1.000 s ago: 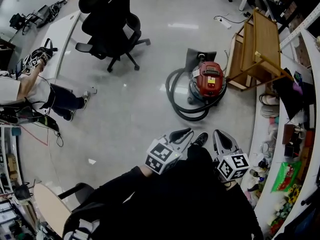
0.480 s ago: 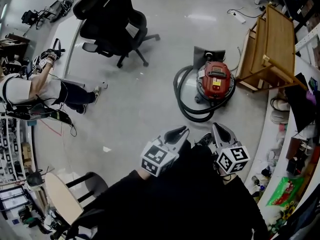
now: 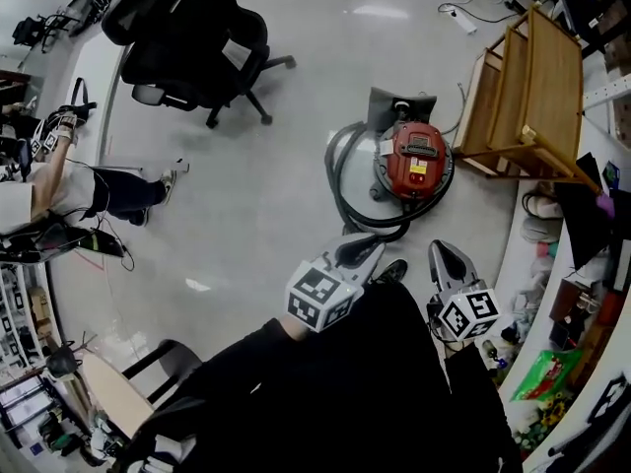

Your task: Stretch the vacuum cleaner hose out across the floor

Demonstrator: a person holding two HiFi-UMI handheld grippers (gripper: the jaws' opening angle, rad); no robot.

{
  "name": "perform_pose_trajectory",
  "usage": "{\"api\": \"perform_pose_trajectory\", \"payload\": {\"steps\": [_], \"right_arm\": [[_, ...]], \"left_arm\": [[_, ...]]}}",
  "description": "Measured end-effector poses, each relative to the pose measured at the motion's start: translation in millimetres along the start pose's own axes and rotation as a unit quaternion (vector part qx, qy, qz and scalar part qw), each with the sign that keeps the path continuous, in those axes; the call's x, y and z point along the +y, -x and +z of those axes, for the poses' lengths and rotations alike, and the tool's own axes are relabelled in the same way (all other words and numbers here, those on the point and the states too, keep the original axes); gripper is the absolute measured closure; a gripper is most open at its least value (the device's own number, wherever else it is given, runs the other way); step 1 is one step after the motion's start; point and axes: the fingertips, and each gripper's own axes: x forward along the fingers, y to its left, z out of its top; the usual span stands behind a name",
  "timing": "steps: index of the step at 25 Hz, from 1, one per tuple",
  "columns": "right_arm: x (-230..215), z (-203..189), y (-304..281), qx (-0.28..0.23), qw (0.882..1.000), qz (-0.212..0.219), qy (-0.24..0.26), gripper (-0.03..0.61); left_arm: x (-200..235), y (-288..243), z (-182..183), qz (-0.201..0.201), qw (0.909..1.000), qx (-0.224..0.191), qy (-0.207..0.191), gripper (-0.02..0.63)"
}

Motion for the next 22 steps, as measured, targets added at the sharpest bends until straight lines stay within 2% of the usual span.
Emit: {"api": "perform_pose_trajectory", "payload": {"steps": [3, 5, 8, 10, 12, 14, 17, 19, 22], "right_arm": [[-28.9, -4.3, -25.1, 0.030, 0.999, -0.025, -0.001, 0.574], [-59.9, -13.8, -37.8, 0.040, 0.996, -0.059, -0.050, 0.574], [-101.3, -33.4, -48.1, 0.040, 0.986, -0.097, -0.131, 0.574], [-126.4, -50.9, -54.3, 0.051, 0.978, -0.109, -0.168, 0.524], [-151.4, -74.7, -63.0, 0.071, 0.971, -0.115, -0.199, 0.416], [-182.3, -102.4, -74.4, 0.096, 0.966, -0.119, -0.209, 0.401], [-227.6, -151.0, -96.4, 0.139, 0.961, -0.121, -0.207, 0.388], [-249.5, -183.0, -112.6, 0.150, 0.953, -0.124, -0.230, 0.371], [-279.9, -223.5, -141.8, 0.144, 0.942, -0.124, -0.275, 0.345]], "left_arm": [[29.5, -23.0, 16.2, -0.004, 1.0000, -0.003, -0.005, 0.558], [45.7, -35.4, 14.7, -0.006, 0.9999, 0.008, -0.013, 0.558], [62.6, -46.8, 1.2, -0.008, 0.9985, 0.038, -0.040, 0.558], [73.4, -53.1, -6.4, 0.002, 0.9975, 0.056, -0.044, 0.558], [85.5, -60.9, -11.3, 0.023, 0.9967, 0.068, -0.038, 0.558], [97.1, -73.5, -14.1, 0.050, 0.9960, 0.069, -0.028, 0.558], [103.9, -93.6, -29.0, 0.083, 0.9945, 0.063, 0.008, 0.550], [97.2, -107.4, -49.5, 0.077, 0.9938, 0.075, 0.028, 0.517], [82.8, -133.1, -83.4, 0.050, 0.9937, 0.095, 0.031, 0.482]]}}
